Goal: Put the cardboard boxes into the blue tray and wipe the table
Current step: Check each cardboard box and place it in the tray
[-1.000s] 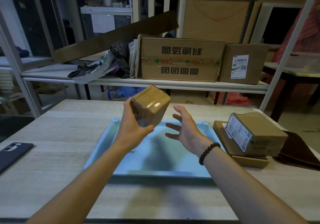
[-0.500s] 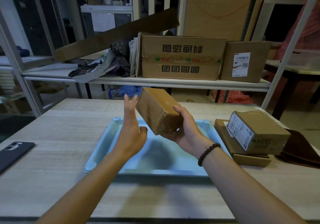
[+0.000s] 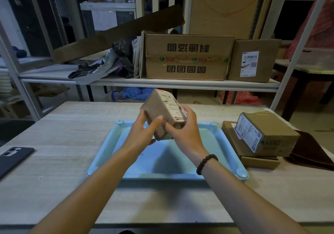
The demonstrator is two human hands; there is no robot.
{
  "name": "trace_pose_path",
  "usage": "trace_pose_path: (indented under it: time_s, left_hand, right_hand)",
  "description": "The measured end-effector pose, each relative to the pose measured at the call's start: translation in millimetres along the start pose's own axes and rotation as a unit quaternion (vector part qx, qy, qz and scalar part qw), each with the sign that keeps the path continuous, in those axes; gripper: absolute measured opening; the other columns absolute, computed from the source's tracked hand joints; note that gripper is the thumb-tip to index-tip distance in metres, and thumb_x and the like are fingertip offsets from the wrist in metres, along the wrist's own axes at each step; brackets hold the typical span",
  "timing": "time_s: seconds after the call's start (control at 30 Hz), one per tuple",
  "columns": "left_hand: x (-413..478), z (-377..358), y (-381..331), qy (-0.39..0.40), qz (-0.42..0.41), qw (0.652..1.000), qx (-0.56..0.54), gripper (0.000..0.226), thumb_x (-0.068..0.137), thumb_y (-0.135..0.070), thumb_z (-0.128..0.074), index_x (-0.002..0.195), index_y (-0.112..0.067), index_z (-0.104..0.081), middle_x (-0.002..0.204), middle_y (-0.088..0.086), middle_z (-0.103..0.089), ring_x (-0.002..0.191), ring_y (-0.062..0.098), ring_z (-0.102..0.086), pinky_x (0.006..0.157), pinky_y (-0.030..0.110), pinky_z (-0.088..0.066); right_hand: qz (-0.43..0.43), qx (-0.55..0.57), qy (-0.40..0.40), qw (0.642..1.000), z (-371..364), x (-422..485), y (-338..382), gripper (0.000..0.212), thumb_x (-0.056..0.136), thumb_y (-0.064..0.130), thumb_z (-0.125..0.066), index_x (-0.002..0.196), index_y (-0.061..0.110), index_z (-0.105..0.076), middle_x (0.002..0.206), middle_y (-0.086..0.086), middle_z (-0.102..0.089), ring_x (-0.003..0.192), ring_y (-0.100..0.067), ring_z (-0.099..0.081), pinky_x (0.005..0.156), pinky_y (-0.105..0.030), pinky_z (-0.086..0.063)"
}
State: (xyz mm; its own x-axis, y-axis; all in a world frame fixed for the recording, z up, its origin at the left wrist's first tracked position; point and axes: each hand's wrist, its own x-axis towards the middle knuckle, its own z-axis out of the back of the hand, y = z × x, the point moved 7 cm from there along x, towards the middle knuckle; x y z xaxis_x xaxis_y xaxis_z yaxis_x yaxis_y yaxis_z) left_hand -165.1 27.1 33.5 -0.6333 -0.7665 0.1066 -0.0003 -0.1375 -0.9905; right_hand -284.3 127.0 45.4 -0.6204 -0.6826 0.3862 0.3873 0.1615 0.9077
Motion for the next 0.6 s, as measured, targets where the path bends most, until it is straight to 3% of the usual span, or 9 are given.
trace_pose_path:
  time_s: [0.1, 0.17, 0.23, 0.33, 0.4, 0.47, 0.53, 0.6]
  left_hand:
    - [0.5, -10.7, -7.1, 0.032, 0.029, 0.998, -0.044, 0.074, 0.077, -0.063, -0.071, 0.139, -0.057, -0.03, 0.123, -0.015, -0.067, 0.108, 0.017, -0.068, 0.089, 0.052, -0.053]
    - [3.2, -10.3, -7.9, 0.011, 0.04, 0.996, -0.078, 0.075, 0.078, -0.052, -0.076, 0.139, -0.052, -0.032, 0.117, -0.015, -0.07, 0.102, 0.017, -0.071, 0.087, 0.055, -0.054]
    - [4.9, -3.4, -6.8, -0.012, 0.043, 0.995, -0.091, 0.068, 0.081, -0.04, -0.077, 0.137, -0.045, -0.038, 0.115, -0.014, -0.071, 0.099, 0.016, -0.072, 0.087, 0.056, -0.055]
    - [5.4, 4.8, -0.2, -0.011, 0.054, 0.994, -0.094, 0.06, 0.084, -0.035, -0.075, 0.133, -0.042, -0.043, 0.111, -0.009, -0.074, 0.099, 0.018, -0.072, 0.087, 0.054, -0.056]
    - [3.8, 3.5, 1.6, 0.006, 0.056, 0.995, -0.087, 0.049, 0.087, -0.032, -0.072, 0.125, -0.048, -0.046, 0.11, -0.007, -0.074, 0.099, 0.018, -0.072, 0.088, 0.053, -0.056]
    - [2.5, -1.3, -0.3, 0.032, 0.05, 0.996, -0.072, 0.046, 0.09, -0.029, -0.069, 0.119, -0.054, -0.044, 0.113, -0.007, -0.073, 0.1, 0.018, -0.071, 0.088, 0.05, -0.057]
    - [3.1, -3.6, -1.8, 0.048, 0.041, 0.996, -0.066, 0.053, 0.091, -0.029, -0.067, 0.131, -0.051, -0.04, 0.116, -0.006, -0.071, 0.104, 0.019, -0.07, 0.082, 0.046, -0.057]
    - [4.3, -3.3, -0.5, 0.048, 0.042, 0.995, -0.072, 0.056, 0.093, -0.03, -0.064, 0.139, -0.047, -0.037, 0.116, -0.005, -0.071, 0.103, 0.018, -0.069, 0.076, 0.04, -0.055]
  right_hand:
    - [0.115, -0.086, 0.012, 0.99, -8.1, -5.6, 10.0, 0.093, 0.077, 0.033, -0.086, 0.149, 0.029, -0.028, 0.149, 0.016, -0.03, 0.14, -0.008, -0.037, 0.107, -0.028, -0.048]
    - [0.14, -0.104, 0.046, 0.984, -12.9, -9.8, 10.4, 0.096, 0.08, 0.034, -0.084, 0.152, 0.031, -0.02, 0.151, 0.022, -0.023, 0.141, -0.001, -0.035, 0.105, -0.021, -0.047]
    - [0.12, -0.068, 0.077, 0.987, -14.7, -11.8, 6.1, 0.087, 0.085, 0.037, -0.072, 0.153, 0.033, -0.018, 0.156, 0.019, -0.025, 0.14, 0.001, -0.037, 0.106, -0.022, -0.046]
    - [0.049, 0.018, 0.058, 0.997, -7.0, -8.0, -2.5, 0.076, 0.087, 0.049, -0.057, 0.154, 0.036, -0.024, 0.157, 0.002, -0.039, 0.135, -0.01, -0.05, 0.11, -0.04, -0.047]
    - [0.002, 0.052, 0.053, 0.997, -1.7, -4.8, -2.2, 0.071, 0.088, 0.048, -0.053, 0.153, 0.032, -0.03, 0.148, 0.008, -0.049, 0.122, 0.002, -0.057, 0.107, -0.035, -0.047]
    - [-0.029, 0.08, 0.072, 0.994, -2.2, -1.0, -1.6, 0.059, 0.091, 0.043, -0.049, 0.148, 0.029, -0.041, 0.137, 0.013, -0.061, 0.114, 0.0, -0.064, 0.105, -0.038, -0.05]
    - [-0.042, 0.087, 0.103, 0.99, -8.7, -0.5, 1.8, 0.049, 0.095, 0.041, -0.046, 0.142, 0.032, -0.05, 0.131, 0.009, -0.068, 0.113, -0.01, -0.067, 0.099, -0.038, -0.054]
    - [-0.058, 0.098, 0.122, 0.986, -13.0, -1.8, 0.4, 0.039, 0.102, 0.038, -0.042, 0.14, 0.034, -0.052, 0.124, 0.011, -0.07, 0.101, -0.002, -0.07, 0.083, -0.024, -0.056]
